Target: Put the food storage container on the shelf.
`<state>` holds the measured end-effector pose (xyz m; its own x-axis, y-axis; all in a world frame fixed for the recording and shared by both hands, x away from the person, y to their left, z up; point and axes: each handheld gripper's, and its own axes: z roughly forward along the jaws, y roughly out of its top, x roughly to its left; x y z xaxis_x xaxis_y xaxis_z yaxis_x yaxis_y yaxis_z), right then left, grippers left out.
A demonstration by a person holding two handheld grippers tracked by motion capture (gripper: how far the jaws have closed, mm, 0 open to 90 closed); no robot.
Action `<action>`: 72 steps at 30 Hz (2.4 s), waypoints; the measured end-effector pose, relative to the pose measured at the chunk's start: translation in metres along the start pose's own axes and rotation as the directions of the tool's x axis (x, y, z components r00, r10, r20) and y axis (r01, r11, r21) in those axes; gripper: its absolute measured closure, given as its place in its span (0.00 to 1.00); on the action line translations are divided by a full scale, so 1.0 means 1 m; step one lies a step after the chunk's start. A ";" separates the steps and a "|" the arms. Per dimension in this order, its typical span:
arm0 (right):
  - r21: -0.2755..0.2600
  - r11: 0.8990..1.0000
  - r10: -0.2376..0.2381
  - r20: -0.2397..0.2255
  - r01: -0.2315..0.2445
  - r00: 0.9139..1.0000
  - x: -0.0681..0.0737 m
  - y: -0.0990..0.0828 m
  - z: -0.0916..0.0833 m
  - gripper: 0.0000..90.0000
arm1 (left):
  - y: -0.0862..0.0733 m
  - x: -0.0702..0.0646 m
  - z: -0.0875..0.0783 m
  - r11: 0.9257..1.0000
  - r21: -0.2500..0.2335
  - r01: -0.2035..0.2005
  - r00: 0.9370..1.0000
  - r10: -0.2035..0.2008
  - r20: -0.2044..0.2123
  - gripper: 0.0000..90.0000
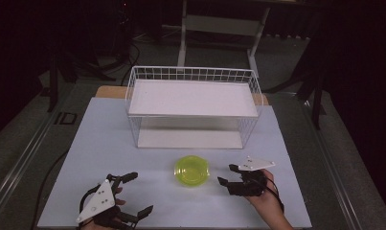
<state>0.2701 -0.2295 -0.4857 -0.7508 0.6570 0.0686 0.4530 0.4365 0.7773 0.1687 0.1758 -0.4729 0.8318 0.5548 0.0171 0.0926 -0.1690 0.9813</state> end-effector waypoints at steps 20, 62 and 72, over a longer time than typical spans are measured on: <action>-0.084 0.991 -0.104 -0.008 0.103 0.994 0.028 0.022 -0.039 0.29 | 0.032 -0.002 0.017 0.992 0.094 0.082 0.990 -0.092 0.104 0.01; -0.121 0.983 0.126 -0.095 -0.137 0.988 0.000 0.052 0.017 0.25 | 0.030 0.055 0.109 0.924 0.228 0.307 0.950 -0.311 -0.020 0.01; -0.058 0.978 0.191 -0.125 -0.199 0.974 -0.001 0.041 0.034 0.41 | 0.006 0.060 0.117 0.874 0.272 0.403 0.913 -0.404 -0.054 0.15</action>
<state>0.3056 -0.1914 -0.4749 -0.7043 0.6465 0.2933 0.5650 0.2604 0.7829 0.2835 0.1127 -0.4890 0.6926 0.6191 -0.3702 0.5648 -0.1462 0.8122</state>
